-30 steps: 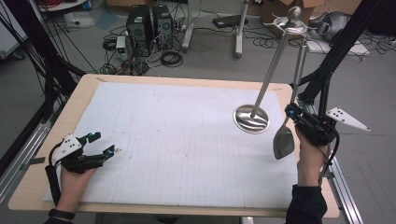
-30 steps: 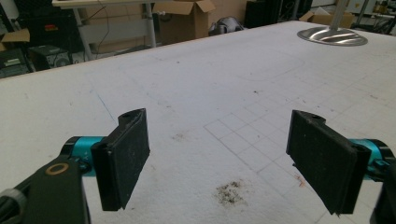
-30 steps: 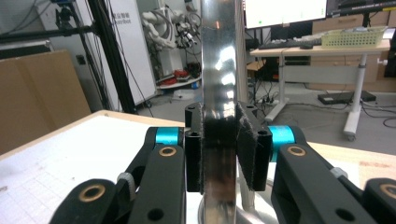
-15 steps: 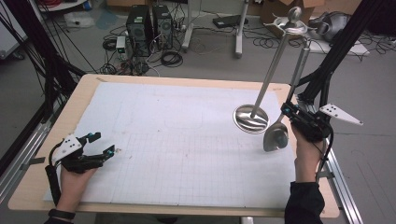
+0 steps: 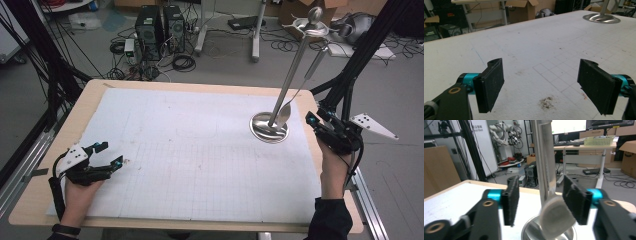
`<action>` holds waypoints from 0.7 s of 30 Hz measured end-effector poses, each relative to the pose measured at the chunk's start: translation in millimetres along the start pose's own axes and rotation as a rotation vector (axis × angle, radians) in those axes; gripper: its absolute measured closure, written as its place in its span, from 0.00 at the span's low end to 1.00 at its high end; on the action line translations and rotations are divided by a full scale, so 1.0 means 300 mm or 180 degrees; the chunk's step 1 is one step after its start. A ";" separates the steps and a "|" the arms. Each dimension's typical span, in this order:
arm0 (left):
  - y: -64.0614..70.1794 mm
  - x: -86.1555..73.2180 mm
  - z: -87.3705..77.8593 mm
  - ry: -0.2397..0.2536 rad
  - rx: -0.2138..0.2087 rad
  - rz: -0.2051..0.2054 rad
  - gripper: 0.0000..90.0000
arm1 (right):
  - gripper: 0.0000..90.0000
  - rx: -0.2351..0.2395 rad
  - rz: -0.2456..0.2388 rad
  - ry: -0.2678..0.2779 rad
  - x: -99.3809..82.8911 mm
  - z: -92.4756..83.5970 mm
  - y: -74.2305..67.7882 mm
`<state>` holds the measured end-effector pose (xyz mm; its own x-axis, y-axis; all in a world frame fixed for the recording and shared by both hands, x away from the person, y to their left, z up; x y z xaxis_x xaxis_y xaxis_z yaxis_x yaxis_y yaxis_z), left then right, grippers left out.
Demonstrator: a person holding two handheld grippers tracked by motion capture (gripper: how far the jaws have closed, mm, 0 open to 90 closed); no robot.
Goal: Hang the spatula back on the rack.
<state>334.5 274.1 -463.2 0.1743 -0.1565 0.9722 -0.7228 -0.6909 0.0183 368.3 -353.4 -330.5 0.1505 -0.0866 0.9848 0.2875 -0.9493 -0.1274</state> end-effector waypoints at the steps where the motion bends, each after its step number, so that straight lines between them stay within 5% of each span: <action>1: 0.000 0.000 0.000 -0.0001 0.0001 0.0000 0.24 | 0.47 0.0001 -0.0012 -0.0007 -0.002 -0.003 -0.006; 5: 0.000 0.000 0.000 -0.0004 0.0002 0.0001 0.24 | 0.39 0.0046 -0.0099 0.0015 -0.018 -0.023 -0.041; 21: 0.000 0.000 0.000 -0.0011 0.0002 0.0006 0.24 | 0.33 0.0277 -0.0243 0.0167 -0.088 -0.107 -0.150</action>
<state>334.5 273.9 -463.2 0.1751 -0.1602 0.9714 -0.7227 -0.6910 0.0163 320.9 -318.1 -346.9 0.0759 -0.0330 0.9966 0.3775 -0.9241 -0.0593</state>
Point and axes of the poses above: each handheld gripper's, and its own axes: z roughly forward along the jaws, x roughly out of its top, y roughly to its right, the point moved 6 cm from there along z, roughly forward along the jaws, and after that the axes turned 9 degrees about -x, right-handed, at the moved point
